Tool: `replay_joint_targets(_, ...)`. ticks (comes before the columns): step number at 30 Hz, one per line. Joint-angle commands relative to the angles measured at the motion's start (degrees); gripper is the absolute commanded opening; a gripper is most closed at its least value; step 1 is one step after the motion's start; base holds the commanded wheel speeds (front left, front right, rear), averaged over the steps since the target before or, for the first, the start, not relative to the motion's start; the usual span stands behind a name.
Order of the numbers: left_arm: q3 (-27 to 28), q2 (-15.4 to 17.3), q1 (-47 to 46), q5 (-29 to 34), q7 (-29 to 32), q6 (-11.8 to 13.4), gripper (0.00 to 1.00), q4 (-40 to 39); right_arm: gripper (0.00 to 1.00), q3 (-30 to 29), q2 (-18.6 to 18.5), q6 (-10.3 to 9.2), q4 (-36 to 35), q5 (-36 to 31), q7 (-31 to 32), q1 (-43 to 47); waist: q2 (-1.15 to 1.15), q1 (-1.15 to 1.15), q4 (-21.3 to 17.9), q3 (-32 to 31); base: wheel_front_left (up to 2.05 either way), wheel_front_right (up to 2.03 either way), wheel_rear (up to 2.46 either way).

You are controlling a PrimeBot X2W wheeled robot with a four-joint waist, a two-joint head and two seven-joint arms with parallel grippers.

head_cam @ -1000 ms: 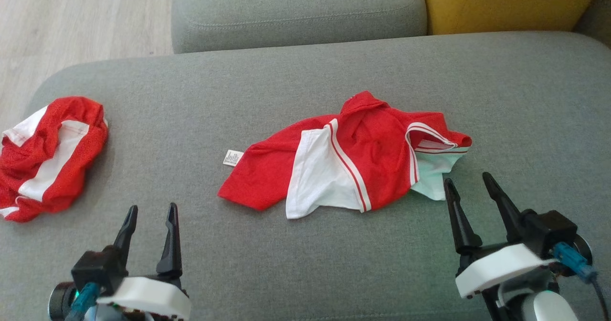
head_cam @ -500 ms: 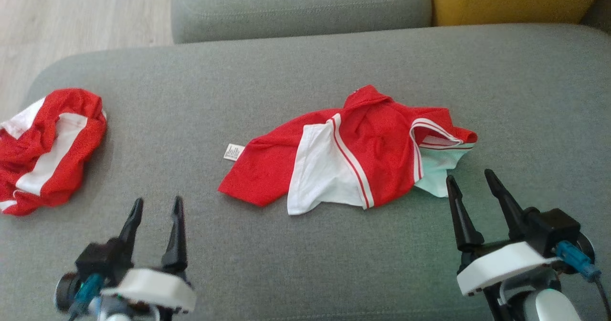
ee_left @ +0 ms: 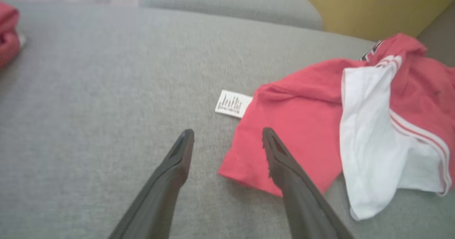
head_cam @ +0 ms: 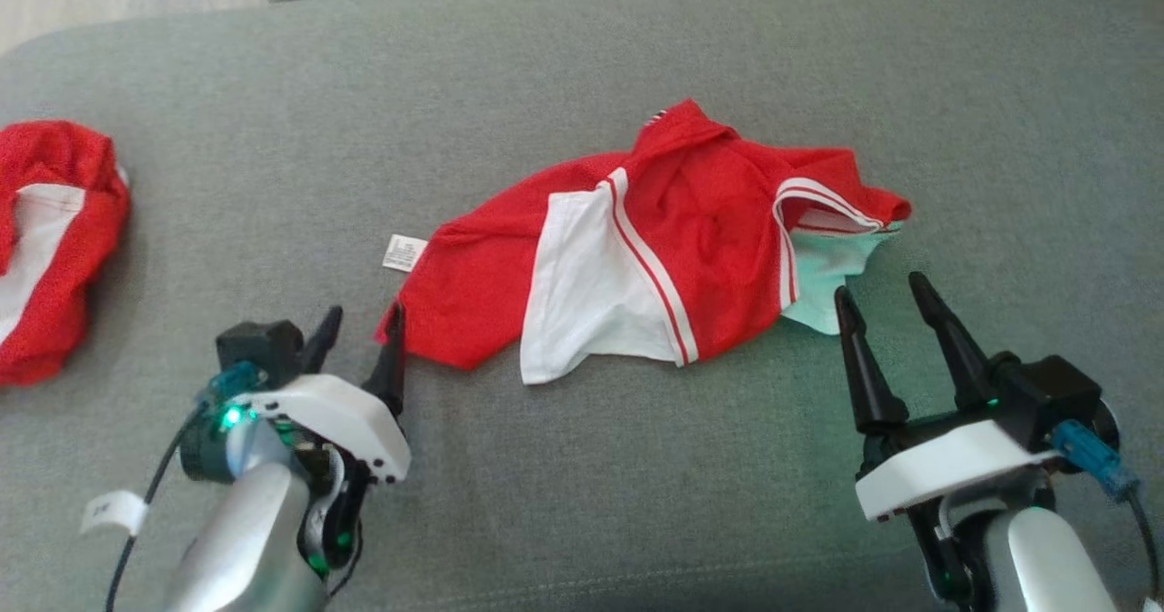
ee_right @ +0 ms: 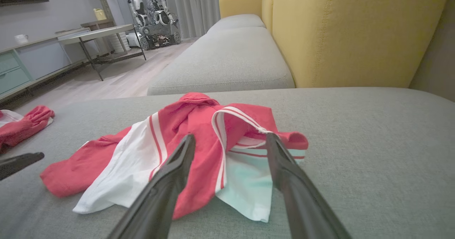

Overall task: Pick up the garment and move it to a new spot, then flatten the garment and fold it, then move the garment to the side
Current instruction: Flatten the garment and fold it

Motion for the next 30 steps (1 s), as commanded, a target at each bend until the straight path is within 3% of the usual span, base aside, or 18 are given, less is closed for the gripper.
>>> replay_joint_targets(1,1.71,0.29,-2.92,-0.93,0.34,-0.9,1.0,1.22,1.0,1.21,-0.18,-0.04,-1.63,0.52,-0.83,-2.29,0.0,0.0,-0.91,1.09,0.0,0.0,0.0)
replay_joint_targets(9,1.78,-1.36,-5.97,-3.59,0.67,-3.94,1.0,10.57,1.0,2.03,-0.18,-0.04,-0.78,1.59,-1.27,-3.6,0.0,0.0,-1.41,2.79,0.0,0.0,0.0)
replay_joint_targets(10,1.74,-1.51,-6.3,-3.74,0.53,-4.22,0.95,11.28,1.0,2.18,-0.18,-0.04,-0.67,1.69,-1.3,-3.73,0.0,0.0,-1.4,2.88,0.0,0.0,0.0)
replay_joint_targets(11,1.52,-1.63,-6.59,-3.83,0.6,-4.68,0.36,11.99,1.0,2.36,-0.18,-0.04,-0.55,1.79,-1.29,-3.83,0.0,0.0,-1.37,2.96,0.0,0.0,0.0)
replay_joint_targets(12,1.3,-1.75,-6.86,-3.86,0.6,-5.04,0.0,12.64,1.0,2.55,-0.18,-0.04,-0.39,1.95,-1.25,-3.93,0.0,0.0,-1.32,3.02,0.0,0.0,0.0)
replay_joint_targets(19,0.75,-2.44,-8.41,-3.81,-1.34,-5.78,0.0,14.76,1.0,7.7,-0.18,-0.04,2.17,2.38,0.17,-6.58,0.0,0.0,-0.74,3.38,0.0,0.0,0.0)
replay_joint_targets(30,-1.82,-4.29,-12.77,-2.29,-3.12,-6.53,0.0,15.03,1.0,31.28,-0.58,-0.04,21.34,2.35,0.75,-20.56,0.0,0.0,3.81,6.08,0.0,0.0,0.0)
